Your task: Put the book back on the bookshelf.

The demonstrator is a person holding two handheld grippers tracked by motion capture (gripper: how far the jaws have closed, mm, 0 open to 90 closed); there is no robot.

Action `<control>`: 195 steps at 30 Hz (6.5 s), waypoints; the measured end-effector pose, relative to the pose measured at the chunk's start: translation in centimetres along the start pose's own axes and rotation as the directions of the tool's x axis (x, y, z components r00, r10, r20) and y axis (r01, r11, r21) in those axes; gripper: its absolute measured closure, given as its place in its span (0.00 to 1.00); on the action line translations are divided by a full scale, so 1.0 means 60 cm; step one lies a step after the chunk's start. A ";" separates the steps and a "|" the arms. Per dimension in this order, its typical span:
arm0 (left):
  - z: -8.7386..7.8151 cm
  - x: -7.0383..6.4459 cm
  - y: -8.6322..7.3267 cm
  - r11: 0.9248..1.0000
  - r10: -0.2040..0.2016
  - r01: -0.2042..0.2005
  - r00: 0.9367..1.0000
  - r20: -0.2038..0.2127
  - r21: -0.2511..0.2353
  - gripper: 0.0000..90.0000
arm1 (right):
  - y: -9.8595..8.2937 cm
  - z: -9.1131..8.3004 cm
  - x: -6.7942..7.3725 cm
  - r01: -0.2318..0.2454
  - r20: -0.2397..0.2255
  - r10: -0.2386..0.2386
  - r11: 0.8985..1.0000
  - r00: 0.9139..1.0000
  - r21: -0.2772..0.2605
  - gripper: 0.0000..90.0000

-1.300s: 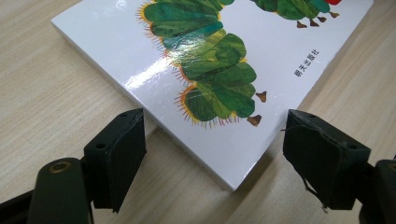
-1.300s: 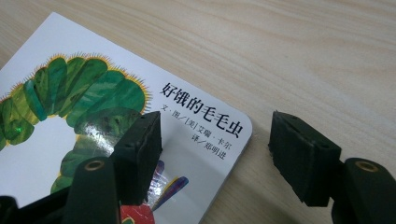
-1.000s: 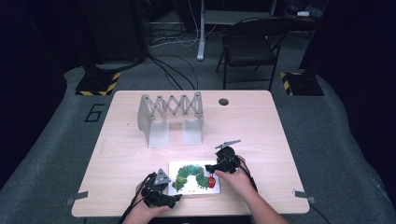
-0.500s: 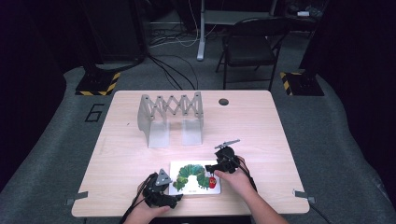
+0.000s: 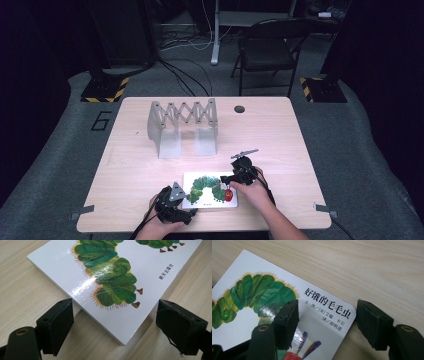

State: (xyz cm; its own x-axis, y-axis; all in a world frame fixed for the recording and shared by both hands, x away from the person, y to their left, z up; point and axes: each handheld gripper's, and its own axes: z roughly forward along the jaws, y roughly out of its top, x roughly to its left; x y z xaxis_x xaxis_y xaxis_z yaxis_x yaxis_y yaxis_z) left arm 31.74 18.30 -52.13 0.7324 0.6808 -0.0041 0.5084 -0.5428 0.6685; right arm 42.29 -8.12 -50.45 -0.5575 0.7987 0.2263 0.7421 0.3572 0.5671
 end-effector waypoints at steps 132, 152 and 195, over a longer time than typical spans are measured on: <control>0.010 -0.044 -0.003 0.999 -0.036 0.035 0.998 -0.046 -0.019 0.06 | -0.008 -0.023 -0.017 -0.167 -0.045 0.170 0.983 0.984 0.074 0.40; 0.012 -0.051 -0.004 0.999 -0.049 0.048 0.997 -0.067 -0.023 0.02 | 0.001 -0.021 -0.013 -0.167 -0.038 0.168 0.985 0.985 0.040 0.42; 0.020 -0.059 0.008 0.994 -0.111 0.112 0.985 -0.129 -0.004 0.00 | 0.012 -0.065 0.006 -0.145 -0.050 0.143 0.989 0.988 -0.026 0.44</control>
State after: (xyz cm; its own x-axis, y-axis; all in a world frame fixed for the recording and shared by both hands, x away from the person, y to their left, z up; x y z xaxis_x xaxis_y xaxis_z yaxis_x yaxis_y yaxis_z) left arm 29.95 15.07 -52.67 0.6065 0.7949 0.0178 0.5852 -0.4615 0.6667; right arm 41.16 -9.45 -46.84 -0.4634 0.8163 0.3449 0.8052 0.2253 0.5485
